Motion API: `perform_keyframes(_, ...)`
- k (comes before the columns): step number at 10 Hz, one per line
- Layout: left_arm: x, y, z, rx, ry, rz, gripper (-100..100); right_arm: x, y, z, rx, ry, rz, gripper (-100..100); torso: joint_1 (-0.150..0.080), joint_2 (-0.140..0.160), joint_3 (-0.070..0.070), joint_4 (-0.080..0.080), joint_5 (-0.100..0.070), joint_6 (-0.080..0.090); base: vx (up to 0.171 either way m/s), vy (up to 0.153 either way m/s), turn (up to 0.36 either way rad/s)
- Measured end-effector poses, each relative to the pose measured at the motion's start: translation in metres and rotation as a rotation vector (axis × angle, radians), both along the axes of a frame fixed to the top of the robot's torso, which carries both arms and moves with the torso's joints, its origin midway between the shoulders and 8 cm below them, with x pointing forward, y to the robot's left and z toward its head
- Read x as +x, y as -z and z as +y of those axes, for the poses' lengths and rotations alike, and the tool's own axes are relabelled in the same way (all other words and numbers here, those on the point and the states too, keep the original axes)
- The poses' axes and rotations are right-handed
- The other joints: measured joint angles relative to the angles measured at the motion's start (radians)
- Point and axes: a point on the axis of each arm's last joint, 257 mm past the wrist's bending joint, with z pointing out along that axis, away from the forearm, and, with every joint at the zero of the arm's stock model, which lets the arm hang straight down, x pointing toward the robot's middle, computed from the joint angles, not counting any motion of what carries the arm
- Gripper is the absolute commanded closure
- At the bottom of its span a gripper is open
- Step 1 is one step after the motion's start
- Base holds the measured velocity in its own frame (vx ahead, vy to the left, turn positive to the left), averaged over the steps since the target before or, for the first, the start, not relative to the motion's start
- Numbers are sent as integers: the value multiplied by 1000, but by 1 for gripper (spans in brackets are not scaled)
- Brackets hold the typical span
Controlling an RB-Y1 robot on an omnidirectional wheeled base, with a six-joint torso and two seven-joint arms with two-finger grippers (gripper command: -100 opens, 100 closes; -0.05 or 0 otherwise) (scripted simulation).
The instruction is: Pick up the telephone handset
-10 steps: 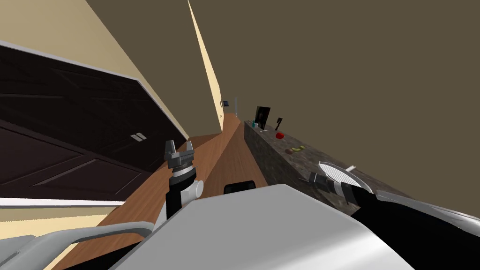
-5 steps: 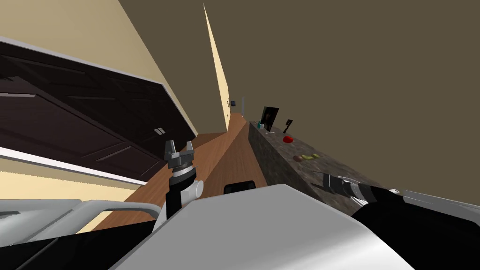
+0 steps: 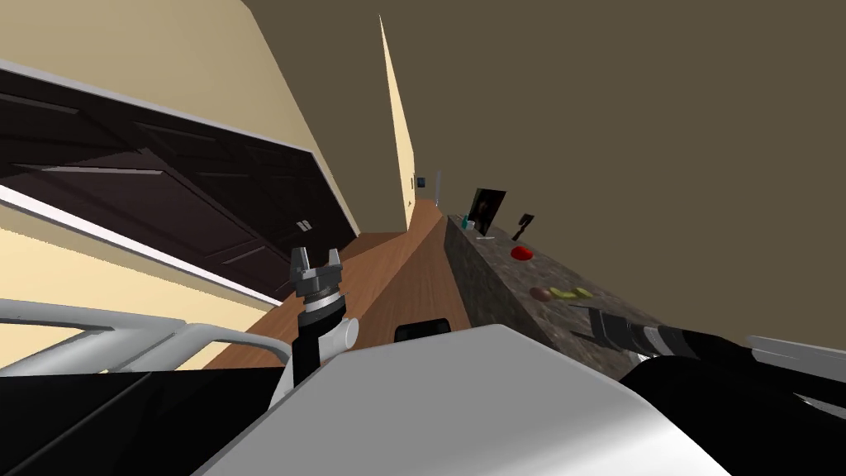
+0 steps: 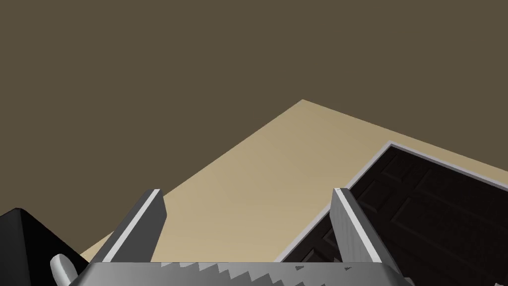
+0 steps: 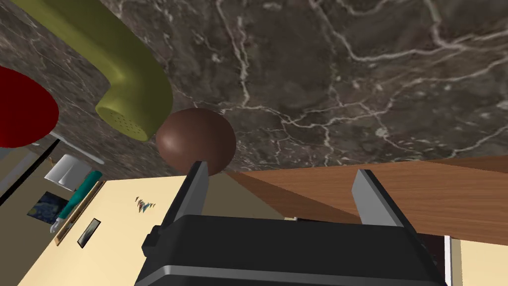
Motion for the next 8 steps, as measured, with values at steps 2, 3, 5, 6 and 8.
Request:
perform_keyframes(2, 0, 0, 0, 0, 0, 0, 0, -18, -3, -21, -74, -36, 44, -100, -1, 0, 0, 0, 0, 0, 38, -89, 256)
perform_keyframes(3, 0, 0, 0, 0, 0, 0, 0, -32, -7, -31, -109, -53, 76, -100, -1, -1, -1, 0, 0, -1, 30, -87, 189)
perform_keyframes(5, 0, 0, 0, 0, 0, 0, 0, -54, -7, -45, -164, -96, 120, -100, -1, 0, 0, 0, 0, -1, 23, -97, 244)
perform_keyframes(6, 0, 0, 0, 0, 0, 0, 0, -59, -10, -50, -185, -118, 137, -100, -1, -1, 0, 0, 0, 0, 31, -107, 263)
perform_keyframes(8, 0, 0, 0, 0, 0, 0, 0, -80, -10, -58, -222, -156, 184, -100, 0, 0, 0, 0, 0, 0, 12, -91, 222)
